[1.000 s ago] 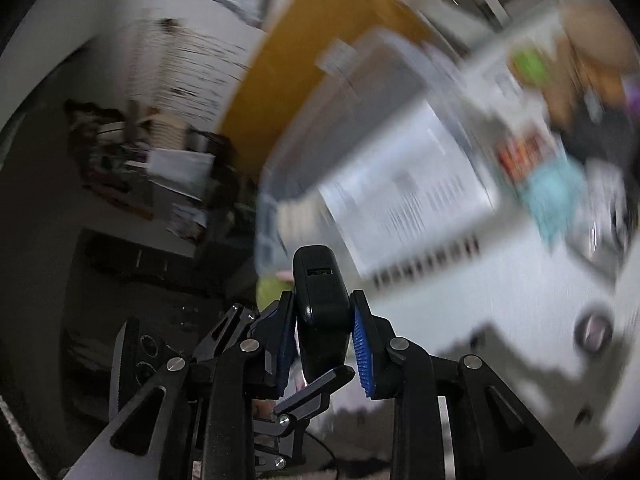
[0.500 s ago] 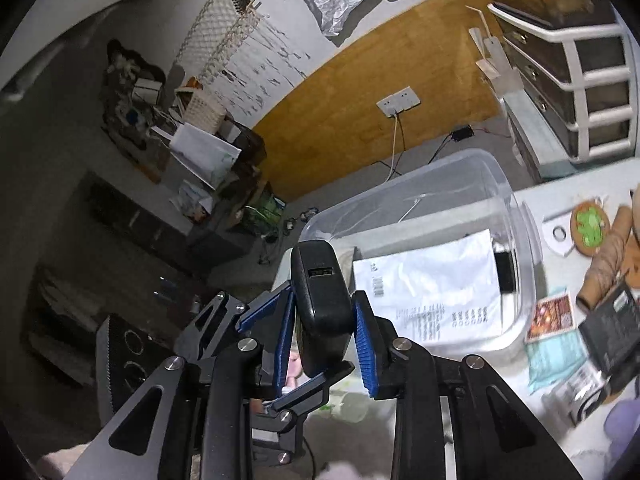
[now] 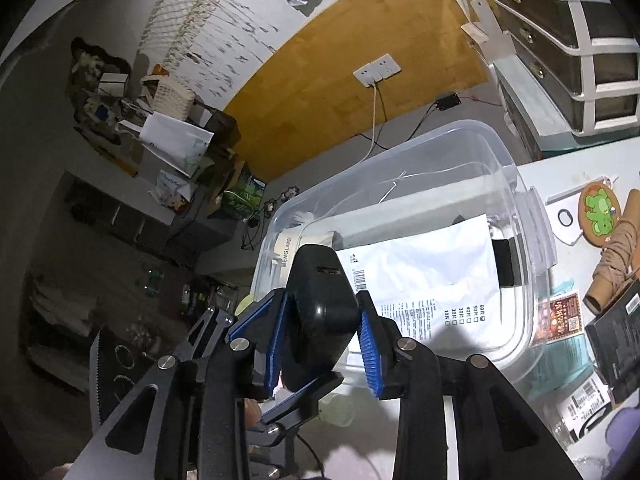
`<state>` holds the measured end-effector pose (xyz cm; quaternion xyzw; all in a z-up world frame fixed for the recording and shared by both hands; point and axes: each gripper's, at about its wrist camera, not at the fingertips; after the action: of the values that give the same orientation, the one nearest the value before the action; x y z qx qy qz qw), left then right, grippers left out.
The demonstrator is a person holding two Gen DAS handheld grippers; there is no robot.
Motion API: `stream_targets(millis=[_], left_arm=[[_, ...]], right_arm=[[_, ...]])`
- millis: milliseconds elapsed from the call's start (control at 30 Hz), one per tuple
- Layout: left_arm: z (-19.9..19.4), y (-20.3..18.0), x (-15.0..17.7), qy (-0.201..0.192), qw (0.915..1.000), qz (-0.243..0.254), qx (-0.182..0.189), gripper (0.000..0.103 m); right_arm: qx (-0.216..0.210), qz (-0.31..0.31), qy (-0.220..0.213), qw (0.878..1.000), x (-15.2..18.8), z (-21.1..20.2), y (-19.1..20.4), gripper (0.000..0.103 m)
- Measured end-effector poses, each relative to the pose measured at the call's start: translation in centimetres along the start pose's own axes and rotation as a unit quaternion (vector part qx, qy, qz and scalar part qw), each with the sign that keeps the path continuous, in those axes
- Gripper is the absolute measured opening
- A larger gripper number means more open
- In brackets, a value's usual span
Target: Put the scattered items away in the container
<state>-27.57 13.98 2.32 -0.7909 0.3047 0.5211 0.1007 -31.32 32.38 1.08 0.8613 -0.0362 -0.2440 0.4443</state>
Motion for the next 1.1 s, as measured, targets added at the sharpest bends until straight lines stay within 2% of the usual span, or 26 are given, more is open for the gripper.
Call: stream_targets(millis=[100, 233, 367, 533, 633, 700, 767, 800, 867, 1000, 1100], left_arm=[[0.2, -0.1, 0.4, -0.001, 1.0000, -0.002, 0.000, 0.060], [0.8, -0.4, 0.9, 0.005, 0.9999, 0.011, -0.004, 0.060], [1.4, -0.6, 1.6, 0.012, 0.9996, 0.021, -0.011, 0.060], [2.0, -1.1, 2.0, 0.012, 0.9987, 0.032, -0.038, 0.060], [2.6, -0.4, 2.1, 0.018, 0.9989, -0.009, -0.042, 0.060], [2.9, 0.1, 1.8, 0.018, 0.9984, -0.032, -0.042, 0.060], [3.4, 0.5, 1.9, 0.024, 0.9977, -0.048, -0.041, 0.067], [3.7, 0.7, 1.9, 0.027, 0.9972, -0.056, -0.041, 0.068], [4.2, 1.1, 2.8, 0.047, 0.9958, -0.069, -0.037, 0.068], [3.7, 2.4, 4.4, 0.065, 0.9925, -0.095, -0.040, 0.068], [3.0, 3.6, 5.3, 0.073, 0.9896, -0.113, -0.051, 0.068]], right_arm=[[-0.007, -0.001, 0.004, 1.000, -0.1, 0.3, -0.2, 0.037], [0.019, -0.023, 0.009, 1.000, 0.2, 1.0, 0.2, 0.038], [0.028, -0.012, 0.021, 0.999, 0.2, 1.8, -0.4, 0.039], [0.038, -0.029, 0.014, 0.999, 0.3, 2.3, -0.2, 0.036], [0.018, -0.014, 0.003, 1.000, 0.1, 2.4, -0.7, 0.027], [0.029, -0.001, 0.003, 1.000, 0.0, 3.2, -1.6, 0.026], [0.037, 0.017, 0.006, 0.999, 0.0, 4.0, -2.7, 0.026], [0.037, 0.030, 0.009, 0.999, -0.1, 4.4, -3.5, 0.026], [0.041, 0.044, 0.017, 0.998, -0.3, 4.9, -4.6, 0.026], [0.100, 0.033, 0.049, 0.993, -1.4, 5.8, -5.9, 0.026], [0.158, 0.023, 0.090, 0.983, -2.6, 6.8, -6.8, 0.026]])
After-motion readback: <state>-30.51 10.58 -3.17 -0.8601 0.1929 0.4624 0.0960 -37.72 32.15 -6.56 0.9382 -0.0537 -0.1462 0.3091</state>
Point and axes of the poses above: each gripper's, at about its wrist camera, not at the fingertips, and z roughly the way its jaws point, y to its left, x to its underside, and after that the axes turned 9 degrees about -x, right-handed
